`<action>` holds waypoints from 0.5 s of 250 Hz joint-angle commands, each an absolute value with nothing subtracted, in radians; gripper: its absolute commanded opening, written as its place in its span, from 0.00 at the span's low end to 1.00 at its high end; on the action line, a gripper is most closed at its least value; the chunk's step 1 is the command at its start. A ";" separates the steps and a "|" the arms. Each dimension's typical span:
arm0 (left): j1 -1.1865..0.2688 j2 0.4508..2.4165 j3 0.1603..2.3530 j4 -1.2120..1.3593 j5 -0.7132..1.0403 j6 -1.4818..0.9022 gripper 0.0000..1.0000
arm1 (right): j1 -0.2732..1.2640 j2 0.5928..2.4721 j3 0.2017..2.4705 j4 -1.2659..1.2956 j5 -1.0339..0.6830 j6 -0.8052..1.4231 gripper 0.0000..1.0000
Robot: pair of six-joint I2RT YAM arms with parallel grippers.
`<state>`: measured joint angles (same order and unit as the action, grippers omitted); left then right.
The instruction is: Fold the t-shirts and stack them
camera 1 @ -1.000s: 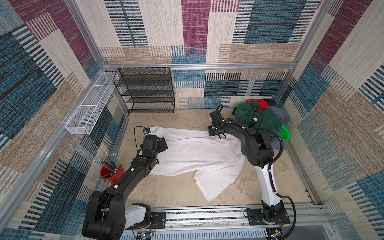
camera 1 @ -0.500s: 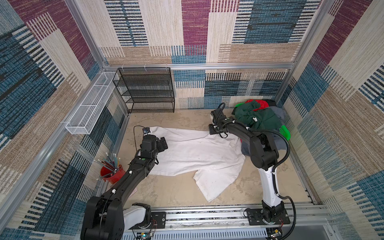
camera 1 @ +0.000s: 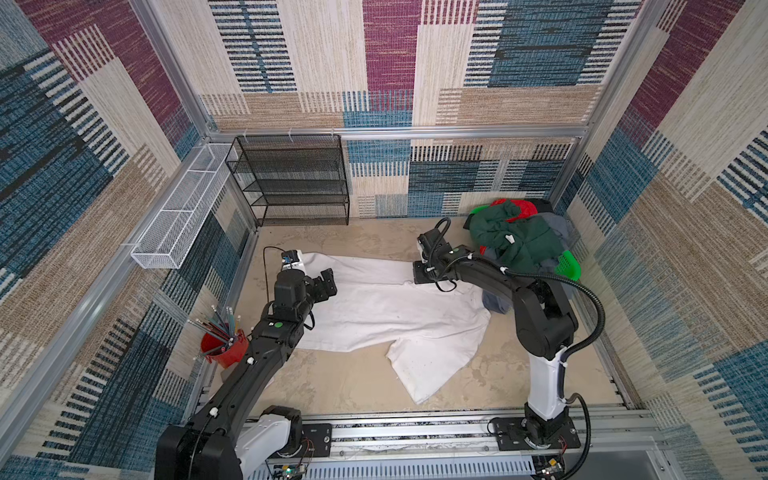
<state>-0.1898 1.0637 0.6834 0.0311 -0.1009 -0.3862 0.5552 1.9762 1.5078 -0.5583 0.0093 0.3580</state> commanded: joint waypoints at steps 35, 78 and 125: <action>-0.189 1.101 0.681 0.048 -0.051 -0.416 0.93 | 0.652 1.924 1.400 -0.562 0.061 0.511 0.01; -0.189 1.098 0.678 0.043 -0.049 -0.421 0.93 | 0.710 1.923 1.345 -0.587 0.070 0.568 0.29; -0.189 1.089 0.671 0.044 -0.042 -0.428 0.93 | 0.718 1.833 1.345 -0.570 0.107 0.575 0.68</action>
<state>-0.1898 1.0966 0.6777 0.0307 -0.0582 -0.4053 0.7155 1.8801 1.3170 -0.5972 0.0544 0.5514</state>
